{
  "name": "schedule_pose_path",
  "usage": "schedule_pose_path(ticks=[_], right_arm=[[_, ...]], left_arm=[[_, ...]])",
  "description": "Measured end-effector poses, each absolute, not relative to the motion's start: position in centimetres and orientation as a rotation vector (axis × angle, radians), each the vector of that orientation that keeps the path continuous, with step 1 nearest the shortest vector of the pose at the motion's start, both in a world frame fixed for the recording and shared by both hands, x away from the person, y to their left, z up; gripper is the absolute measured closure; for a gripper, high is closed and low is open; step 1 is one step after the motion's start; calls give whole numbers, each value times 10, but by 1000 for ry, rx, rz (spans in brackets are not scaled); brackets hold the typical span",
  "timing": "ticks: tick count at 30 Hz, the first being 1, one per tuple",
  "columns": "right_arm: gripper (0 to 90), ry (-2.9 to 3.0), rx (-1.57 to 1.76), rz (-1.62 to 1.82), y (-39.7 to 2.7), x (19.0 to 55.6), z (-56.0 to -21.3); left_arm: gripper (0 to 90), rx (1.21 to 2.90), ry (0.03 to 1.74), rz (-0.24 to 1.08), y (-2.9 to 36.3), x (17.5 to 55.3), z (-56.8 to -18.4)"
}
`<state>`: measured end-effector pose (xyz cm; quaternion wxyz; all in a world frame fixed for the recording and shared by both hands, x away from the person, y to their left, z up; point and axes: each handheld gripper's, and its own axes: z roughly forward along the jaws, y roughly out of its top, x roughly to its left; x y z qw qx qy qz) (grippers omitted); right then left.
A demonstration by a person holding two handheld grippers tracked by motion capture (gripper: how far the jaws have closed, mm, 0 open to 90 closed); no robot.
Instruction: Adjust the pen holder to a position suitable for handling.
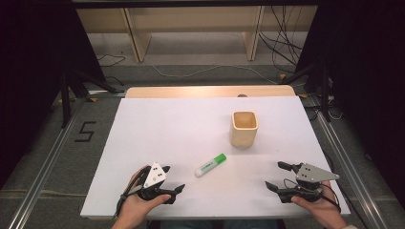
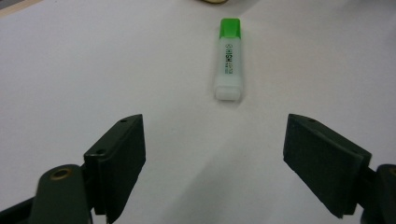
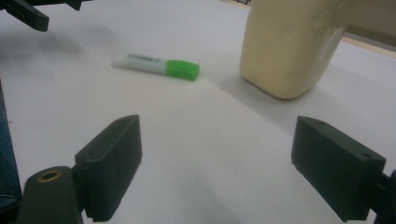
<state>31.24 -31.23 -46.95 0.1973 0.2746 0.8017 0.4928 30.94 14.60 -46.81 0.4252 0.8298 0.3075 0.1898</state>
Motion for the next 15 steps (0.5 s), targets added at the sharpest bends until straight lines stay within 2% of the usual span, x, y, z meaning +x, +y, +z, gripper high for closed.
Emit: schedule_pose_path(ticks=[15], right_arm=[[169,2246,761,1376,-312,312,-469]], left_arm=[[213,2071,776,478,146,309,-468]])
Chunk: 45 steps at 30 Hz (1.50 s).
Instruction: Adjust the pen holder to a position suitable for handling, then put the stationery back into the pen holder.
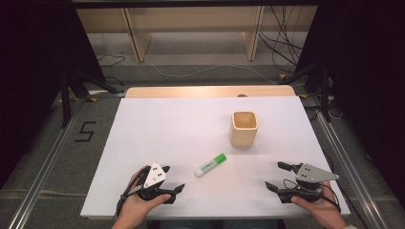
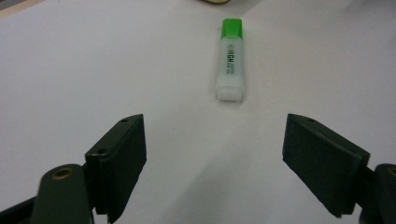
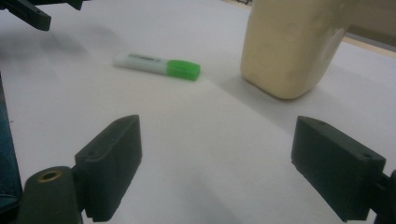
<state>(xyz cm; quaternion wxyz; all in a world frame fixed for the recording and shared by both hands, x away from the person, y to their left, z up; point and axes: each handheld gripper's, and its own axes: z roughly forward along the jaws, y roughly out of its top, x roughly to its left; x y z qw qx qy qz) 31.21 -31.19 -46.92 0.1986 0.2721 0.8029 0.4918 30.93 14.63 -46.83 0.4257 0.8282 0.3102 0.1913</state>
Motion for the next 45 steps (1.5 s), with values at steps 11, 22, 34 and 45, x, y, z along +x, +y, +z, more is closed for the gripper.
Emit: schedule_pose_path(ticks=[11,22,34,45], right_arm=[[169,2240,771,1381,-311,313,-469],[169,2238,788,1387,-309,318,-469],[169,2232,787,1391,-311,317,-469],[169,2229,786,1389,-311,317,-468]], left_arm=[[218,2045,782,495,148,310,-467],[222,2016,771,489,133,319,-463],[221,2028,756,488,128,321,-462],[267,2028,754,481,122,323,-460]])
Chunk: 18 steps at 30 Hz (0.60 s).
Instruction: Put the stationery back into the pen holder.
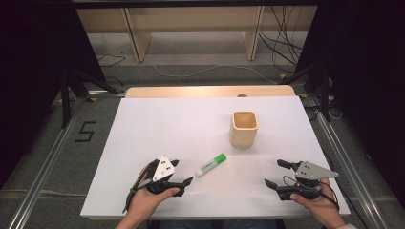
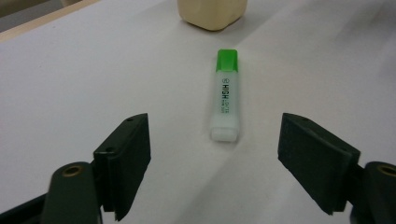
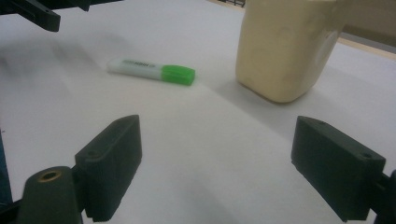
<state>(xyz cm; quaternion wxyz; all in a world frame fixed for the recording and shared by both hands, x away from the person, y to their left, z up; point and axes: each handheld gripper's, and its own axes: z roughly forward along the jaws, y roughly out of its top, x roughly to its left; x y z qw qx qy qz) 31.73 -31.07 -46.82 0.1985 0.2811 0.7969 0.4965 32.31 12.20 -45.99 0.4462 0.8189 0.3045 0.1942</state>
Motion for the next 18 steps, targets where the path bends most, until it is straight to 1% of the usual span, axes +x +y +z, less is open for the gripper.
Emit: schedule_pose_path(ticks=[1,2,3,4,5,6,7,8,12,14,18], right_arm=[[169,2233,787,1389,-311,317,-468],[169,2233,787,1389,-311,317,-468],[169,2232,781,1389,-312,317,-469],[169,2232,786,1390,-312,316,-469],[169,2232,786,1390,-312,316,-469],[169,2232,785,1391,-313,315,-468],[169,2232,785,1391,-313,315,-468],[169,2230,789,1391,-313,314,-468],[169,2231,782,1384,-313,314,-468],[169,2230,780,1390,-312,314,-468],[169,2234,778,1388,-311,314,-468]], left_arm=[[297,2032,750,478,121,323,-459],[297,2033,747,479,120,323,-459],[388,2031,747,488,119,323,-458],[449,2032,747,495,119,322,-456],[449,2033,744,494,118,322,-455],[564,2038,748,483,118,322,-453],[564,2051,750,472,118,322,-452],[666,2054,750,469,117,322,-451],[818,2081,752,438,112,323,-450],[883,2102,751,410,107,323,-450],[897,2155,735,350,94,326,-451]])
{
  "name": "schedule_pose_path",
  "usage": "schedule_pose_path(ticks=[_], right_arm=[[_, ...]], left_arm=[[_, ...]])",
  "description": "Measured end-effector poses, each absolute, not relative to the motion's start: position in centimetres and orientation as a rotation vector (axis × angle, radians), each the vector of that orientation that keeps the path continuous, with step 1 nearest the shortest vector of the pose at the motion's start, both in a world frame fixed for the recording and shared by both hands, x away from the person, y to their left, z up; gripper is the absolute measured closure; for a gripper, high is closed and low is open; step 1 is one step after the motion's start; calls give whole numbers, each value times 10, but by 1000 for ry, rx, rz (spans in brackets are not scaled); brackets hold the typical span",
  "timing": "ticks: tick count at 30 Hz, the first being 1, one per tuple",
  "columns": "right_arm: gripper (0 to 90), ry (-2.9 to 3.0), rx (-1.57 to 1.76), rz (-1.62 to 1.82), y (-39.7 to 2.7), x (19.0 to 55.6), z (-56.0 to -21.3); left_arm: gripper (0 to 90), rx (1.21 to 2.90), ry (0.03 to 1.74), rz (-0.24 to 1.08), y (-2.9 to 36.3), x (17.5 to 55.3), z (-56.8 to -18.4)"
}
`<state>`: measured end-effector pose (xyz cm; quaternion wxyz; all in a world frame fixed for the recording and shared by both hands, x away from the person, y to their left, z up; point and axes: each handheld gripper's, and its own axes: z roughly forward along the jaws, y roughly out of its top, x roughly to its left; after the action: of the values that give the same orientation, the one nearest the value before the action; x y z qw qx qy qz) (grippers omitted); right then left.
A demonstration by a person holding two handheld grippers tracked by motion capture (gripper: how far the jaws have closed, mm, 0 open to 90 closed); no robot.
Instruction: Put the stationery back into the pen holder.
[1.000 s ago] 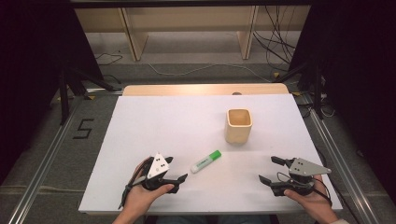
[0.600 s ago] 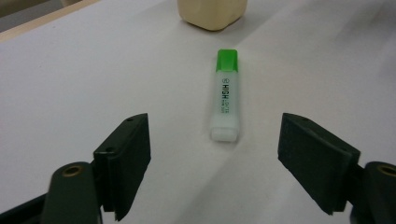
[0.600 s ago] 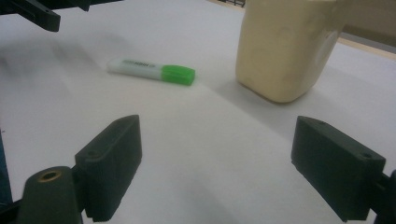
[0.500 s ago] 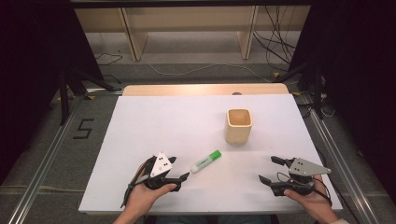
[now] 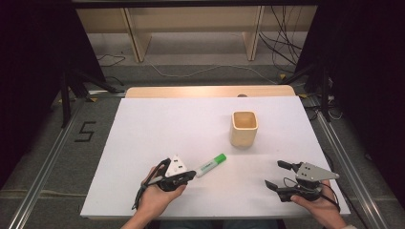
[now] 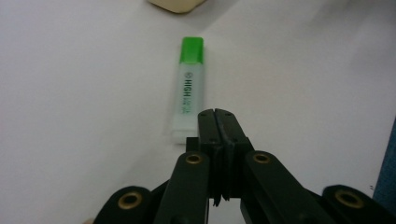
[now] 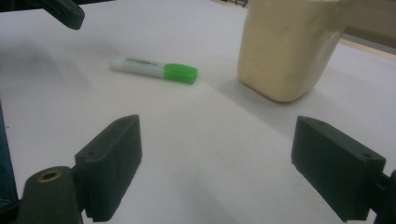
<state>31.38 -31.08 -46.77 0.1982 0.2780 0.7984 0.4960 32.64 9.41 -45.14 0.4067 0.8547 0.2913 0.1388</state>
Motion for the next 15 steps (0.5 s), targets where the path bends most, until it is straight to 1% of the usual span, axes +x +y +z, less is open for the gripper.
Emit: schedule_pose_path(ticks=[9,15], right_arm=[[169,2233,784,1387,-312,314,-468],[169,2235,774,1392,-312,314,-468]], left_arm=[[897,2285,724,281,61,344,-465],[898,2338,721,295,47,352,-471]])
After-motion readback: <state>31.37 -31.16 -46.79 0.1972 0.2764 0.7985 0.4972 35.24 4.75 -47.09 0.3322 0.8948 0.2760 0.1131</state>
